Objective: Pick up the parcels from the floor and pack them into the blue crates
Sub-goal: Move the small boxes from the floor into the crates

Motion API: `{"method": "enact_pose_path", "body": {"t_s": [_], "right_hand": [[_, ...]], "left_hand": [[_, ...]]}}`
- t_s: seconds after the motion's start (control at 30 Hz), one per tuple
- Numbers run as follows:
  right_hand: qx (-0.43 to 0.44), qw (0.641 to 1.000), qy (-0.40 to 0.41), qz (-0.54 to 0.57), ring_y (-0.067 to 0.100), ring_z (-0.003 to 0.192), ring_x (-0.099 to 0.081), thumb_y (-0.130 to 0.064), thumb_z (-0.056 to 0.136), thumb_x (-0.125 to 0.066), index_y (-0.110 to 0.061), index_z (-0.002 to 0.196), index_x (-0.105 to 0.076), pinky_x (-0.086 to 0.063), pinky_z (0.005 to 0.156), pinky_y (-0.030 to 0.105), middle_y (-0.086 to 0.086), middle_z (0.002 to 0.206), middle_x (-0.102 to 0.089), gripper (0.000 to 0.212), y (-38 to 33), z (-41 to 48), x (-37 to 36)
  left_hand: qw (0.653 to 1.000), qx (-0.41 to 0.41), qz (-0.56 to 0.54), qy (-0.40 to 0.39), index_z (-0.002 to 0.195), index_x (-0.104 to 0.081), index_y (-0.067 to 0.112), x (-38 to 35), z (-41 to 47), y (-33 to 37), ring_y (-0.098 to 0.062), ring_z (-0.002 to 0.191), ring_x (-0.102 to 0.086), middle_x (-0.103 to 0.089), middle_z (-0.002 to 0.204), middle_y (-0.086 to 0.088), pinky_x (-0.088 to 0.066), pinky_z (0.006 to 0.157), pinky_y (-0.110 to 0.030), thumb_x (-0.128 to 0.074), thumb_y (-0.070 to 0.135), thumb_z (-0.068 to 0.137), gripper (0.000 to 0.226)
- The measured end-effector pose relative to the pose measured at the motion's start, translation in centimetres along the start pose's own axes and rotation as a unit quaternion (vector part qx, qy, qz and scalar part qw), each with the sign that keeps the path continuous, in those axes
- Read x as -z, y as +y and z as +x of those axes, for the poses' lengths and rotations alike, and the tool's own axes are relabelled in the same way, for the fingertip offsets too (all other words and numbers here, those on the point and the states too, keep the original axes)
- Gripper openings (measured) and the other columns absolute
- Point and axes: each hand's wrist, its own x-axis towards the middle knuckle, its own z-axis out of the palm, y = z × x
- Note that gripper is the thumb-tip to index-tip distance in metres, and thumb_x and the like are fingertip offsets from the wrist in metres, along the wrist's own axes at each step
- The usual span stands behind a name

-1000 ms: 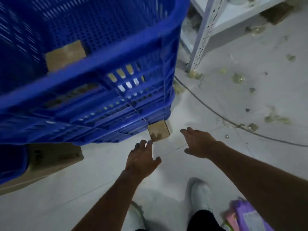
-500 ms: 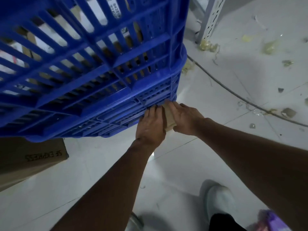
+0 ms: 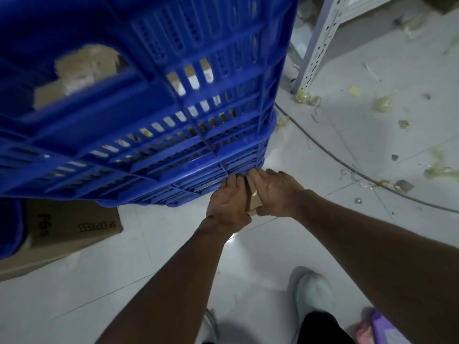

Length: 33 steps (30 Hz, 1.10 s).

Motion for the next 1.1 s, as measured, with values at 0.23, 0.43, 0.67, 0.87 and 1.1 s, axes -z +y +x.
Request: {"method": "enact_pose_path", "body": {"t_s": [0.23,0.43,0.67,0.87,1.1], "right_hand": [[-0.02,0.999,-0.043,0.015,0.024,0.118,-0.051,-0.043,0.075,-0.074,-0.015,0.149,-0.019,-0.043,0.093,0.036,0.002,0.14,-0.045,0.097,-3.8,-6.5,8.2],[-0.057,0.995,-0.074,0.037,0.024,0.132,-0.04,-0.041,0.08,-0.073,-0.016,0.156,-0.004,-0.036,0.106,0.04,0.005,0.152,-0.033,0.105,-7.4,-15.1,18.1],[-0.033,0.996,-0.084,0.023,0.024,0.139,-0.031,-0.045,0.074,-0.074,-0.018,0.156,-0.011,-0.033,0.11,0.042,0.002,0.159,-0.02,0.106,-11.2,-25.0,29.7],[-0.002,0.999,-0.045,-0.008,0.021,0.139,-0.032,-0.044,0.071,-0.074,-0.019,0.154,-0.017,-0.033,0.11,0.04,0.0,0.156,-0.028,0.103,-14.2,-29.5,37.5],[0.025,1.0,0.005,-0.002,0.023,0.114,-0.05,-0.047,0.063,-0.077,-0.021,0.136,-0.034,-0.045,0.092,0.039,-0.001,0.127,-0.047,0.089,-16.9,-30.9,44.9]], "left_hand": [[0.999,0.0,-0.021,-0.044,0.136,-0.039,0.01,9.3,-5.4,0.1,-0.027,0.114,-0.045,-0.048,0.124,-0.011,-0.036,0.107,-0.039,-0.062,0.046,0.075,0.075],[0.976,0.052,-0.2,-0.072,0.122,-0.041,0.016,21.7,-13.8,0.8,-0.02,0.105,-0.05,-0.039,0.112,0.001,-0.046,0.092,-0.029,-0.068,0.041,0.068,0.066],[0.928,0.119,-0.344,-0.086,0.112,-0.033,0.028,36.2,-23.3,1.7,-0.014,0.091,-0.055,-0.043,0.109,0.005,-0.057,0.077,-0.037,-0.085,0.039,0.053,0.079],[0.913,0.158,-0.373,-0.043,0.118,-0.026,0.03,46.0,-28.9,1.6,-0.017,0.097,-0.055,-0.047,0.112,0.005,-0.051,0.079,-0.036,-0.087,0.036,0.055,0.088],[0.918,0.167,-0.36,0.026,0.121,-0.027,0.031,54.0,-31.5,0.5,-0.017,0.101,-0.055,-0.049,0.115,0.007,-0.044,0.08,-0.032,-0.086,0.035,0.056,0.088]]}}
